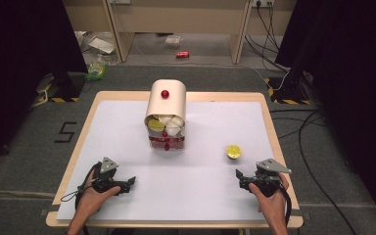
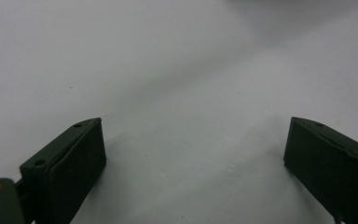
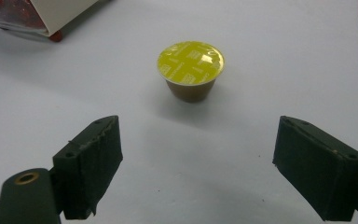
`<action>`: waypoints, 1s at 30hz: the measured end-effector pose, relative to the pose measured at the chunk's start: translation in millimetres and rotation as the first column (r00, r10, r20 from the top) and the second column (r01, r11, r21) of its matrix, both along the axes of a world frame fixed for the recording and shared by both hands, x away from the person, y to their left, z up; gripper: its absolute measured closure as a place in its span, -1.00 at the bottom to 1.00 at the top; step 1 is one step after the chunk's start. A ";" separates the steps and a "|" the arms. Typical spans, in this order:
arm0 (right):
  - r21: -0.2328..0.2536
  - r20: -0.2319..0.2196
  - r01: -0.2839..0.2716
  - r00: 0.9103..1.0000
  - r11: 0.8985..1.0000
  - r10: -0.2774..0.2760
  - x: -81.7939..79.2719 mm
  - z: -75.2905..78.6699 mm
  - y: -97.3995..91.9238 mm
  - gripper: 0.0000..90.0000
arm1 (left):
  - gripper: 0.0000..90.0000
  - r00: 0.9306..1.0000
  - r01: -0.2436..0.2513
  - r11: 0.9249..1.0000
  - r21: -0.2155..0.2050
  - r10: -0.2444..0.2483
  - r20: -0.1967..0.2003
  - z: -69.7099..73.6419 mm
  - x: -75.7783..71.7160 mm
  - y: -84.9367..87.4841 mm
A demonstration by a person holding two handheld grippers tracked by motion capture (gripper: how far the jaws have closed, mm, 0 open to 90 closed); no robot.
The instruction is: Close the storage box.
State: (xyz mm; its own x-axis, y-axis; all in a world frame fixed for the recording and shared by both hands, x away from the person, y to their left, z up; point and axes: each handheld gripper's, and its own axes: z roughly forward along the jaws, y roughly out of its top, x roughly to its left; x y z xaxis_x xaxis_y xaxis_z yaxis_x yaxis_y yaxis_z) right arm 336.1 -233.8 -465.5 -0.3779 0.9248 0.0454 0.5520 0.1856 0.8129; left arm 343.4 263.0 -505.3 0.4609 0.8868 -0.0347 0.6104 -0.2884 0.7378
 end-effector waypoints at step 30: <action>-0.050 -0.113 0.009 0.994 0.999 -0.015 7.1 -21.5 -16.9 -0.65 | -0.89 1.000 0.000 1.000 0.001 0.000 0.000 0.0 0.0 0.0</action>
State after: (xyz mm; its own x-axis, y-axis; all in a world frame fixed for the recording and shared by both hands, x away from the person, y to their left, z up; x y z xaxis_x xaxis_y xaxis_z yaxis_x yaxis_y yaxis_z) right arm 343.1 -250.7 -487.0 -0.3621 0.9313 0.0410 0.6421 0.2173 0.7351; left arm 343.4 262.9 -505.3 0.4611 0.8867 -0.0342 0.6103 -0.2889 0.7376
